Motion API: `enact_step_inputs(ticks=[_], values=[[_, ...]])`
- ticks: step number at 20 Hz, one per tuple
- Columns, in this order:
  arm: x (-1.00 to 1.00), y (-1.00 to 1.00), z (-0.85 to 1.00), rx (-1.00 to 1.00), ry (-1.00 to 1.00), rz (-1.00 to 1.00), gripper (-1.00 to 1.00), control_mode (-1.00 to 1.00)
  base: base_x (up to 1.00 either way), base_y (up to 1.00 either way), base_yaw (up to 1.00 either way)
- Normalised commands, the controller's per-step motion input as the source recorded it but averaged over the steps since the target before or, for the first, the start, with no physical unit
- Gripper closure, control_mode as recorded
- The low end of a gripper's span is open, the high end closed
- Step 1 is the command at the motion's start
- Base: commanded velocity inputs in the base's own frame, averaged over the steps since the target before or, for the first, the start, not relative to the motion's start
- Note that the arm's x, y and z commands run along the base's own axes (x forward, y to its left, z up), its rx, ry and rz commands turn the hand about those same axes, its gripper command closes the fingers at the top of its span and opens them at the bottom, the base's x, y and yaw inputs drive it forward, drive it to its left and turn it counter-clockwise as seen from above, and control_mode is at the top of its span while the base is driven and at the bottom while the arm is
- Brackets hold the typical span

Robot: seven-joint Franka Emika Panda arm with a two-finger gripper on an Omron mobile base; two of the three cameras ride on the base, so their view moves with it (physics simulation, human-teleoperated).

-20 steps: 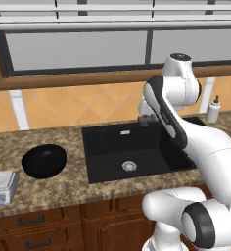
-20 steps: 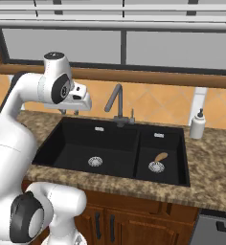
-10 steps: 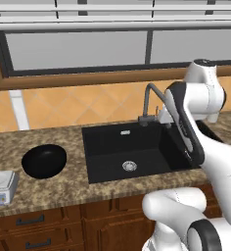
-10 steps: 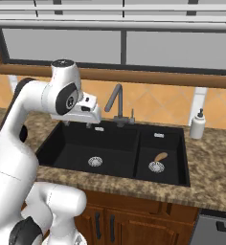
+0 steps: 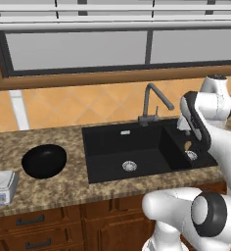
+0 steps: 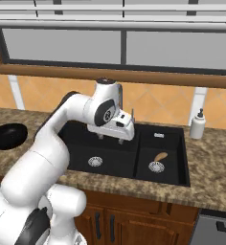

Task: Pick the sweet potato from the sink and place it in the bowl. Then pick the bowl and place it in the microwave. Then close the microwave door and press the start button.

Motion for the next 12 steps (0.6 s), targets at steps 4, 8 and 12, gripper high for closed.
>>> enact_step_inputs(ticks=[4, 8, 12], values=[[0.62, -1.00, -0.36, 0.11, 0.23, -0.27, -1.00, -1.00, 0.00, 0.00, 0.00], [0.58, -1.00, -0.27, 0.11, 0.16, -0.24, -1.00, -1.00, 0.00, 0.00, 0.00], [0.39, -0.90, -0.27, 0.10, 0.02, -0.22, -1.00, -1.00, 0.00, 0.00, 0.00]])
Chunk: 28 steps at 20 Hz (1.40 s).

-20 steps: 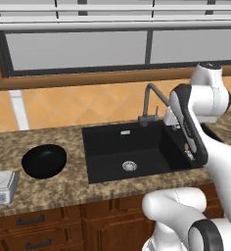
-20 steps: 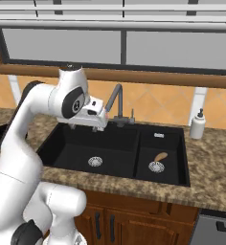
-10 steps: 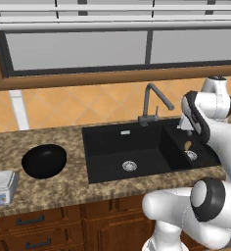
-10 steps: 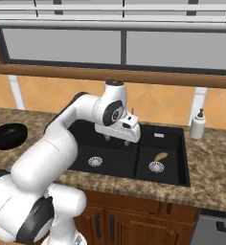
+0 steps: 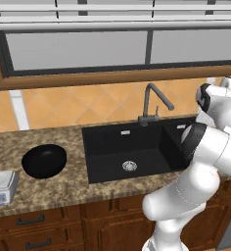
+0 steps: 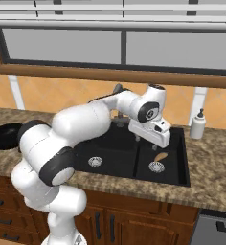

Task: Pick the sweet potato from the sink and place it in the bowl. Then pick the bowl and place it in the microwave. Then close the microwave door and press the start button.

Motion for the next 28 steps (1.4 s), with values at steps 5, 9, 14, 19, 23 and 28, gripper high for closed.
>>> enact_step_inputs(ticks=[5, 9, 14, 19, 23, 28], values=[[0.33, -0.50, -0.56, 0.00, -0.09, -0.20, -1.00, -1.00, 0.00, 0.00, 0.00], [0.53, -0.12, -0.30, 0.00, -0.13, -0.11, -1.00, -1.00, 0.00, 0.00, 0.00], [0.38, 0.00, -0.26, 0.01, -0.07, -0.03, -1.00, -1.00, 0.00, 0.00, 0.00], [0.37, 0.00, -0.46, 0.00, 0.00, 0.00, -1.00, -1.00, 0.00, 0.00, 0.00], [0.28, 0.00, -0.34, 0.06, -0.05, 0.05, -1.00, -1.00, 0.00, 0.00, 0.00], [0.39, -0.02, -0.26, 0.05, -0.01, 0.07, -1.00, -1.00, 0.00, 0.00, 0.00]])
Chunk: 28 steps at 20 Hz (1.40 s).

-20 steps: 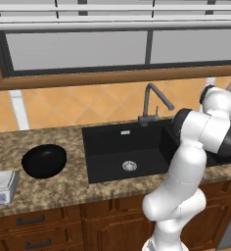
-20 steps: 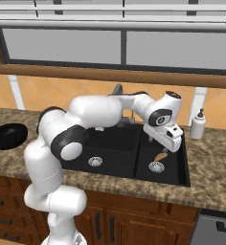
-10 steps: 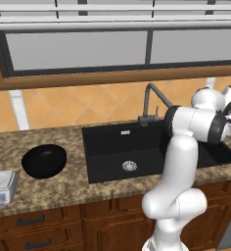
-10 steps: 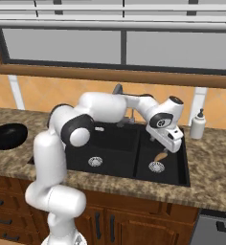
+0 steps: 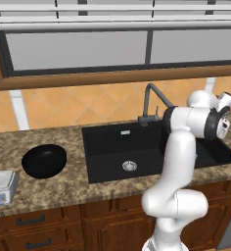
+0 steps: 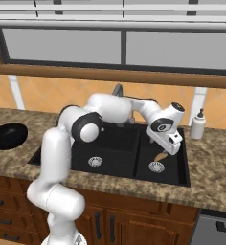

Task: Pick the sweet potato from the sink and place it in the bowl. Then pick the bowl and place it in the microwave. Then close the microwave door and press the start button.

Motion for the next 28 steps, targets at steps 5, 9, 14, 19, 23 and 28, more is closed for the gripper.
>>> enact_step_inputs(ticks=[5, 9, 14, 19, 23, 28], values=[[0.24, -0.17, -0.32, 0.00, 0.01, 0.02, -1.00, -1.00, 0.00, 0.00, 0.00], [0.00, -0.66, -0.24, 0.03, 0.00, 0.09, -1.00, -1.00, 0.00, 0.00, 0.00], [0.17, -0.18, -0.33, 0.00, 0.00, 0.06, -1.00, -1.00, 0.00, 0.00, 0.00], [0.33, -0.03, -0.32, 0.00, 0.00, 0.03, -1.00, -1.00, 0.00, 0.00, 0.00], [0.32, 0.17, -0.21, 0.00, -0.07, 0.00, -1.00, -1.00, 0.00, 0.00, 0.00], [0.42, 0.30, -0.31, 0.00, -0.01, 0.00, -1.00, -1.00, 0.00, 0.00, 0.00]])
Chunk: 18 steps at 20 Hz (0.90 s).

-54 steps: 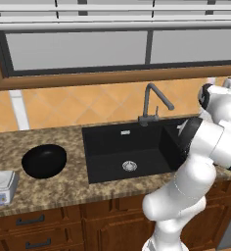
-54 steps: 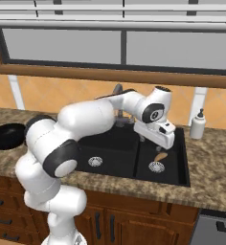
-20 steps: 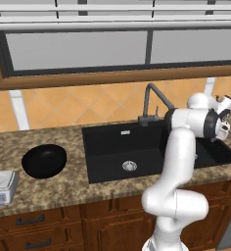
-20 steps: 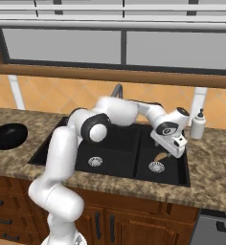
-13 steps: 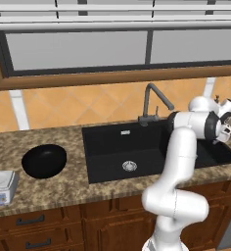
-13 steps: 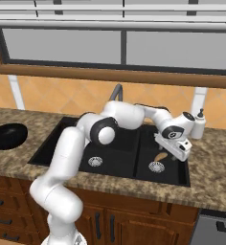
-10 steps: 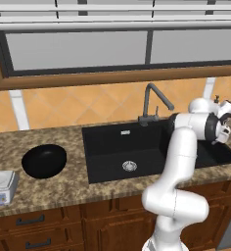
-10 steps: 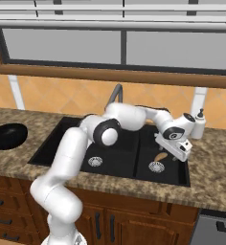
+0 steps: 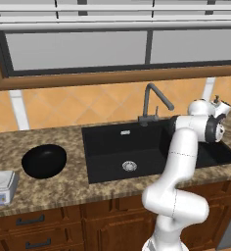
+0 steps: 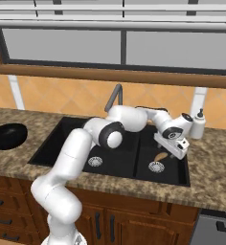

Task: Pick the sweet potato from the sink and place it in the bowl. Then pick the bowl and place it in the microwave. Then close the microwave door and press the start button.

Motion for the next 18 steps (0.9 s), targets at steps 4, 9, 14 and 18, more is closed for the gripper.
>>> enact_step_inputs(ticks=[4, 9, 14, 18], values=[[0.34, 0.25, -0.48, 0.00, 0.00, 0.00, -1.00, -1.00, 0.00, 0.00, 0.00], [0.08, 0.43, -0.57, -0.01, 0.00, 0.00, -1.00, -1.00, 0.00, 0.00, 0.00], [0.41, 0.21, -0.43, 0.00, -0.01, 0.00, -1.00, -1.00, 0.00, 0.00, 0.00], [0.52, -0.11, -0.31, 0.00, 0.00, 0.05, -1.00, -1.00, 0.00, 0.00, 0.00]])
